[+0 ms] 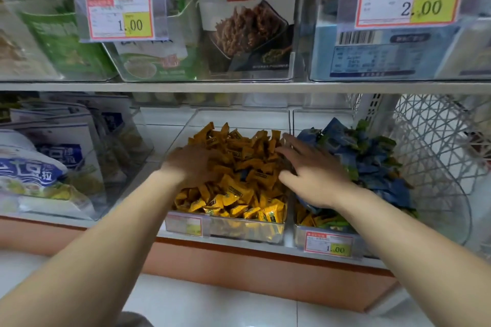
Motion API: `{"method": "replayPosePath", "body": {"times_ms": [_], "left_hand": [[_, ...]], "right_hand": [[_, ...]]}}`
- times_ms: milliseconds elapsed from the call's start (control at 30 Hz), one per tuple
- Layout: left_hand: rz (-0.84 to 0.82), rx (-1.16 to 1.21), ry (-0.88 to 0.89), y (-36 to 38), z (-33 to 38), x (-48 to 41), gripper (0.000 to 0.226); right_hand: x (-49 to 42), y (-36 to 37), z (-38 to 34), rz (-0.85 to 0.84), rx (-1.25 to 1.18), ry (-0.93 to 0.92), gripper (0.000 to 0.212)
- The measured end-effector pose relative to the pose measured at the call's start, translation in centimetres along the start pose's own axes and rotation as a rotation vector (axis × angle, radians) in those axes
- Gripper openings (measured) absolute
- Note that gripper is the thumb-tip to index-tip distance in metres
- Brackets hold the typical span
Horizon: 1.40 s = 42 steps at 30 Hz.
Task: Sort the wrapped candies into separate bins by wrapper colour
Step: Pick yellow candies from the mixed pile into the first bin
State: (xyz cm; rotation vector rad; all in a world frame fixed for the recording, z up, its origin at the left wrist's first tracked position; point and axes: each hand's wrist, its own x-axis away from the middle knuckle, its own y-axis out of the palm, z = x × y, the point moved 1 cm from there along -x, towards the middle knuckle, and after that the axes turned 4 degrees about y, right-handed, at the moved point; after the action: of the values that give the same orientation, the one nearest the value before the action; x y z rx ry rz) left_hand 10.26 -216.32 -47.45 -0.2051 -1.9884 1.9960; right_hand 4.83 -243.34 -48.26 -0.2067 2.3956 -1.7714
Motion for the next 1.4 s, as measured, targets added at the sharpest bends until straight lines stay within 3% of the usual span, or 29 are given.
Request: {"method": "replayPosePath", "body": {"times_ms": [100,233,300,433,700,833,967,1100,1200,1267,1400], "left_hand": [[-0.077,0.082,0.026,-0.4,0.4,0.0,0.049],[0.115,0.347,0.108,-0.6,3.1,-1.2,0.020],[0.130,0.369,0.124,0.1,4.4,-1.9,0.011],[0.045,0.283,0.047,1.9,4.7,-3.0,0.014],[-0.017,0.165,0.078,3.6,4.3,-3.0,0.059],[-0.019,0.151,0.078,2.8,4.8,-3.4,0.043],[0.185,0.365,0.041,1.2,4.3,-1.0,0.030],[0.428,0.876,0.081,-1.5,5.0,2.3,0.042],[0.472,1.056,0.138,-2.7,6.5,4.2,0.049],[0.441,1.300,0.109,-2.7,7.4,5.0,0.044],[0.398,1.695,0.075,-2.7,7.8,5.8,0.039]], "right_hand": [[0.1,-0.1,-0.1,-0.002,0.000,-0.002,0.072],[0.2,-0.3,-0.2,-0.004,-0.001,-0.005,0.070],[0.2,-0.3,-0.2,-0.011,0.001,-0.007,0.068],[0.2,-0.3,-0.1,-0.013,0.002,-0.024,0.061],[0.3,-0.3,-0.4,-0.019,-0.001,-0.017,0.062],[0.2,-0.5,-0.4,-0.028,-0.007,-0.016,0.063],[0.3,-0.8,-0.5,-0.029,0.006,-0.020,0.059],[0.7,-1.9,-1.7,0.178,0.077,-0.128,0.057],[1.3,-2.5,-3.5,0.213,-0.231,-0.119,0.048],[1.9,-2.3,-4.3,0.181,-0.471,-0.125,0.048],[2.5,-2.5,-4.8,0.219,-0.719,-0.101,0.031]]}}
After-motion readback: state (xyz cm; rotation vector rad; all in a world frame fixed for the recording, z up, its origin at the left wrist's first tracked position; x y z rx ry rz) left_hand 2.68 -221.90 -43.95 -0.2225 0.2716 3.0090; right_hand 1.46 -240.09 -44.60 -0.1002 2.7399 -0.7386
